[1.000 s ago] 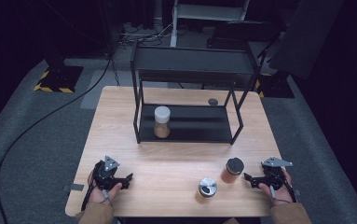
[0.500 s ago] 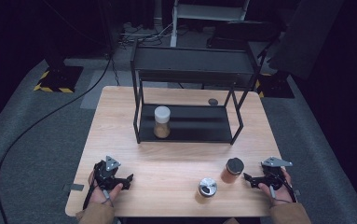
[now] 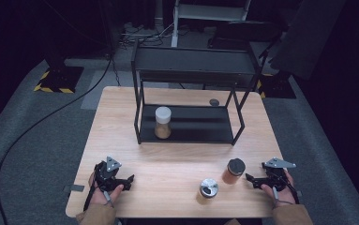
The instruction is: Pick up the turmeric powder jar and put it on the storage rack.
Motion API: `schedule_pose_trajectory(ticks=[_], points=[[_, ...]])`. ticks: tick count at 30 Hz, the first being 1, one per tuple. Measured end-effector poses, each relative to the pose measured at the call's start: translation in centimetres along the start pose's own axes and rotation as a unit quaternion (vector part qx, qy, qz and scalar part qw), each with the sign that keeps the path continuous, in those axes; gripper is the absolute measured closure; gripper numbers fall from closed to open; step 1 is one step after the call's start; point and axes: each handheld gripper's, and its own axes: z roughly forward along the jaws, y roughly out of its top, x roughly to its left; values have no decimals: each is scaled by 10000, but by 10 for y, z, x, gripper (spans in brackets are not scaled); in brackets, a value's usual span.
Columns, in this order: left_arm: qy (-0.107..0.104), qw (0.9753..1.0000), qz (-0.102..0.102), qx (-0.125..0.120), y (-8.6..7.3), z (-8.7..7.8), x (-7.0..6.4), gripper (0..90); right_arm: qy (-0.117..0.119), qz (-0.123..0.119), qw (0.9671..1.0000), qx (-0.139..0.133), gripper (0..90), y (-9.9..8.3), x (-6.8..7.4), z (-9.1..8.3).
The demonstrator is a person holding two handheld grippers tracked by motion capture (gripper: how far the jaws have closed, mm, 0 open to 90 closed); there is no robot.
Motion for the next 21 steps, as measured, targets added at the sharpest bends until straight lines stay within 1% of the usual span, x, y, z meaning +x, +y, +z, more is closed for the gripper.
schedule_pose_trajectory(ticks=[8, 12, 21], points=[[0, 10000, 11, 7, 0, 0, 0, 14, 14, -80, 9994, -336, 47, 3, 9, -15], [-1, 10000, 11, 9, 0, 0, 0, 14, 76, -24, 9983, -581, 48, 4, 11, -27], [-1, 10000, 11, 8, 0, 0, 0, 14, 109, -64, 9963, -844, 48, 8, 17, -44]])
